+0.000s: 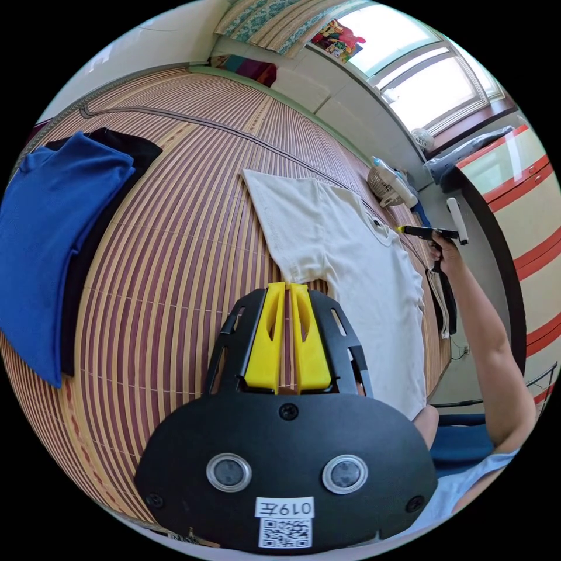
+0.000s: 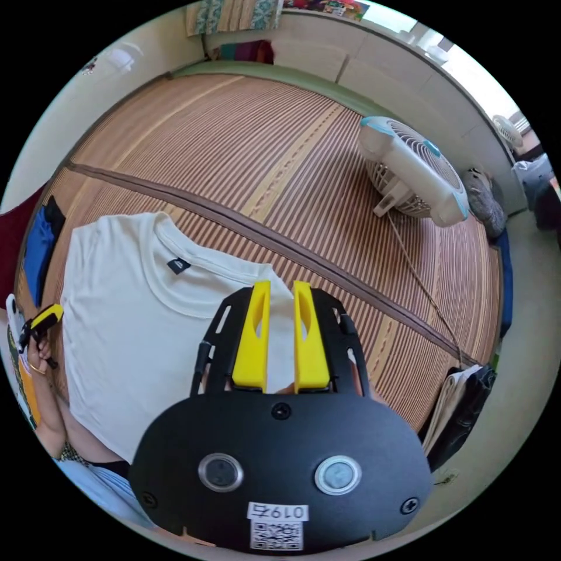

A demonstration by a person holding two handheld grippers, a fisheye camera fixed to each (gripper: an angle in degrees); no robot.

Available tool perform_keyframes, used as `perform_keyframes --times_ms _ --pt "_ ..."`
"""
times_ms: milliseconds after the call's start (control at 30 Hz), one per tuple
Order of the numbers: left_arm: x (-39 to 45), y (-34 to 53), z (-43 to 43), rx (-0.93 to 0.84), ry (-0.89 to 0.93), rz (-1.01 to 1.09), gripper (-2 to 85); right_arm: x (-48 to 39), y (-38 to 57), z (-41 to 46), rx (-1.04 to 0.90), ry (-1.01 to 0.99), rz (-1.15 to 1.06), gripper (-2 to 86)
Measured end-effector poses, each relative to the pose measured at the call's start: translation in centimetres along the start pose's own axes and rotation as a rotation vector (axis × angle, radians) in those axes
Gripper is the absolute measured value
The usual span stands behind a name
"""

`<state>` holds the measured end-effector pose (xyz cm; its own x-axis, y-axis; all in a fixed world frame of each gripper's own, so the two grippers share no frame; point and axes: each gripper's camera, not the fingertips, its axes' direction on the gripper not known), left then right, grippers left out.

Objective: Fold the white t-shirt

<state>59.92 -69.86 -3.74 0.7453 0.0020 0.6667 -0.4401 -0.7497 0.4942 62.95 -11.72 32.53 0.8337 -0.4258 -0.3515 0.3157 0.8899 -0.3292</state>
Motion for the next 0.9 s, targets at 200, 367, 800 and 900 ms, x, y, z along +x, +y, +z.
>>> perform_keyframes --times_ms 200,367,800,900 --pt "0.1 0.0 0.1 -0.002 -0.007 0.004 1.3 -0.4 -4.1 1.9 -0.057 -0.092 0.038 6.6" --pt "0.1 -0.1 0.1 -0.002 -0.01 0.006 1.3 -1.6 -6.7 1.2 0.038 -0.089 0.053 1.6" --pt "-0.3 -0.2 0.3 -0.007 0.005 -0.006 1.3 -4.6 -11.7 -1.8 0.177 0.033 0.132 2.3" --pt "-0.4 -0.3 0.3 -0.008 0.005 -0.007 1.3 -7.1 -13.7 -3.6 0.266 -0.227 -0.037 3.5"
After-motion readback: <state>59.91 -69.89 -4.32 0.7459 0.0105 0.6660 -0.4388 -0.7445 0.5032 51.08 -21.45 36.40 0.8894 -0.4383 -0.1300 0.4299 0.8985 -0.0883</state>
